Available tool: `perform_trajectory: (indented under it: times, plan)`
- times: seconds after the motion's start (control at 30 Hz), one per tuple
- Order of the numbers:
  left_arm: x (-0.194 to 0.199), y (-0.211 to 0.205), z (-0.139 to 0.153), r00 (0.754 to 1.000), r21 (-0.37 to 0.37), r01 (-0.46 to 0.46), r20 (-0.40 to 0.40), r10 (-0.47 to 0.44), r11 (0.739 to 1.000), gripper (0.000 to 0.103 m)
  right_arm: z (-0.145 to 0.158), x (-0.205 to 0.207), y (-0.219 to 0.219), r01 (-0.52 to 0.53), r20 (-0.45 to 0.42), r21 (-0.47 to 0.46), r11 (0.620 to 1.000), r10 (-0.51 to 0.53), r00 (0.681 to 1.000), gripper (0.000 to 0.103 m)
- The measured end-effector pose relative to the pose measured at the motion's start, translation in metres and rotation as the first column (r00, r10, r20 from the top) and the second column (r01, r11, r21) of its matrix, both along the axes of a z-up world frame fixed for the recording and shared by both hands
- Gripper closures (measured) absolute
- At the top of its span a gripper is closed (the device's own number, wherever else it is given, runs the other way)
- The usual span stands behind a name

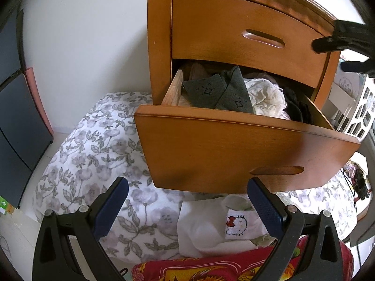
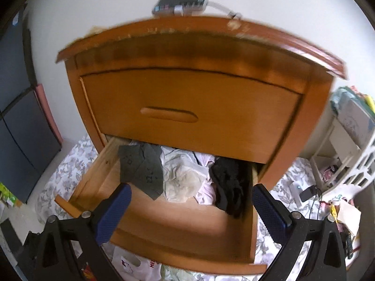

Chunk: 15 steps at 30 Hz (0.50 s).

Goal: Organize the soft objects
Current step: 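Reach the right gripper into the drawer toward a white cloth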

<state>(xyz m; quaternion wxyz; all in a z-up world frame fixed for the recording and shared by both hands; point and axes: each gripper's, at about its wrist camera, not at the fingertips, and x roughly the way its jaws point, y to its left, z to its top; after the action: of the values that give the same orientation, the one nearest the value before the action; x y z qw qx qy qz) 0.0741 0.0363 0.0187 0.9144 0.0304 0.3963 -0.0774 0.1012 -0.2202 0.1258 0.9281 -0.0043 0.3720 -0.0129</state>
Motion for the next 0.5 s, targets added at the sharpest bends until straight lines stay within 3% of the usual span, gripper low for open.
perform_trajectory:
  times: [0.23, 0.5]
  plan:
    - [0.001, -0.001, -0.001, 1.000, 0.002, 0.010, -0.009, -0.010, 1.000, 0.002, -0.028, 0.036, -0.008, 0.035, -0.103, -0.022, 0.999, -0.037, 0.994, 0.003]
    - [0.001, -0.003, -0.002, 1.000, 0.003, 0.022, -0.014, -0.022, 1.000, 0.002, -0.065, 0.070, -0.013, 0.054, -0.221, 0.023, 0.998, -0.047, 0.974, 0.015]
